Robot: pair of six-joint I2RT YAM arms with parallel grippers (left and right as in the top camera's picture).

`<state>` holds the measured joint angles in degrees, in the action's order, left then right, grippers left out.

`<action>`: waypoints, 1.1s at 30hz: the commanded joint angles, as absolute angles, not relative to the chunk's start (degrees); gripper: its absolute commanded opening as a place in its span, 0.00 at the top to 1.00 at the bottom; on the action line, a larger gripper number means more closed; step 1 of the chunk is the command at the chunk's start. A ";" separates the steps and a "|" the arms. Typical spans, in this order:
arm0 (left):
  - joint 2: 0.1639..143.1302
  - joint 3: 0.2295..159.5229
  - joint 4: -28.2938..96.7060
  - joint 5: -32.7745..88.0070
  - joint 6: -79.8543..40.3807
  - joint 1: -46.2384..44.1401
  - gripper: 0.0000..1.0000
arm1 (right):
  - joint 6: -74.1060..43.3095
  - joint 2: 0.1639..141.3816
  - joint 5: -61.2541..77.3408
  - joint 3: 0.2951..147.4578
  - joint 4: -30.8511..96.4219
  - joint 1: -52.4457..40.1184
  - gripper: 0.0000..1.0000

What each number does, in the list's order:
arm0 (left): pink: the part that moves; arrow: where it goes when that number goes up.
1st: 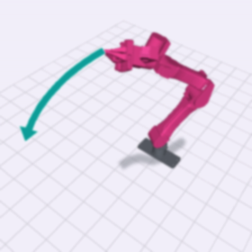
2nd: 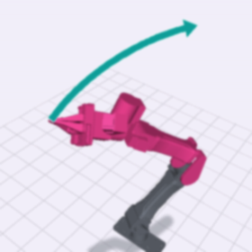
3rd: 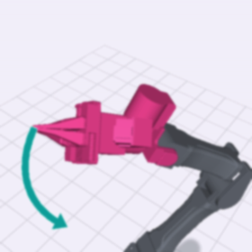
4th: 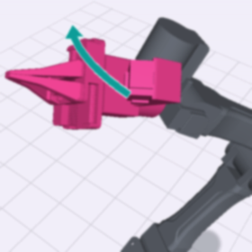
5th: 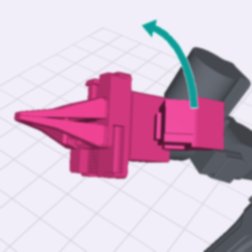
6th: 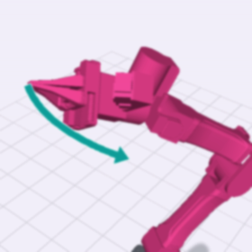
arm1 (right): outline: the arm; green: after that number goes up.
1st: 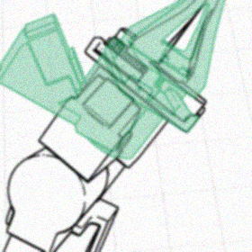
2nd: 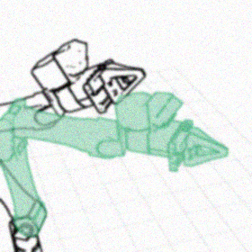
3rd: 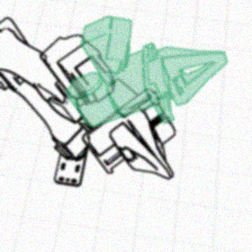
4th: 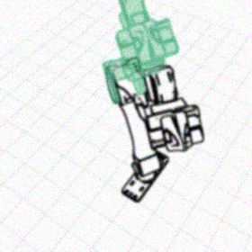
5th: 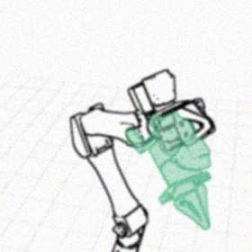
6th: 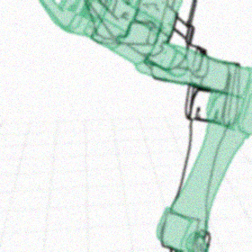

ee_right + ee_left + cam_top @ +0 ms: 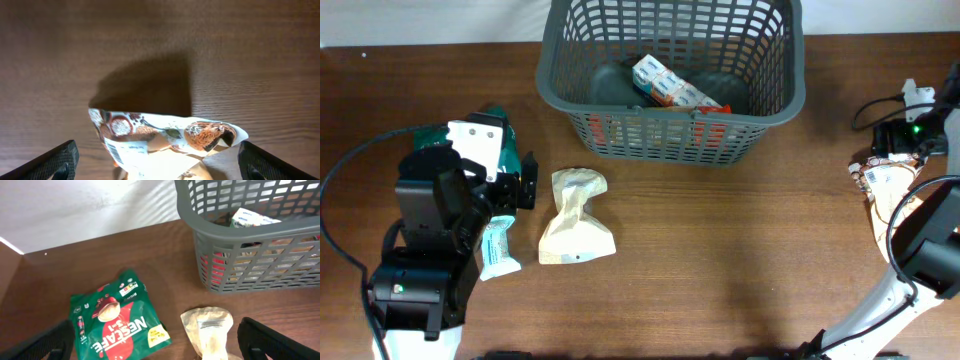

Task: Pack container
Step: 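Move the right gripper to the clear bean bag and grasp it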

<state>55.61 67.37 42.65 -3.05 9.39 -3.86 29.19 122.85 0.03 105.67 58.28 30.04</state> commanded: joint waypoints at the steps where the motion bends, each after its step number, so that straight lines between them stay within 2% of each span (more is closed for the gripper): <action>1: 56.75 67.99 42.57 -3.03 9.93 -3.97 0.01 | 34.30 122.30 2.11 102.89 58.04 33.12 0.00; 8: 60.82 67.99 42.52 -3.03 9.93 -3.97 0.01 | 34.35 122.30 6.42 95.81 57.41 39.55 0.01; 13: 62.57 67.99 42.48 -3.03 9.93 -3.97 0.01 | 35.57 122.30 6.94 93.32 56.64 40.66 0.00; 32: 63.02 67.99 42.39 -2.79 9.91 -3.97 0.01 | 36.18 122.30 6.92 81.21 44.91 31.42 0.00; 33: 63.02 67.99 42.41 -2.79 9.91 -3.97 0.01 | 36.18 122.30 6.94 80.99 44.82 31.44 0.05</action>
<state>62.81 67.37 42.65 -3.05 9.39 -3.86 35.64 120.68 7.64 83.92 45.15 32.23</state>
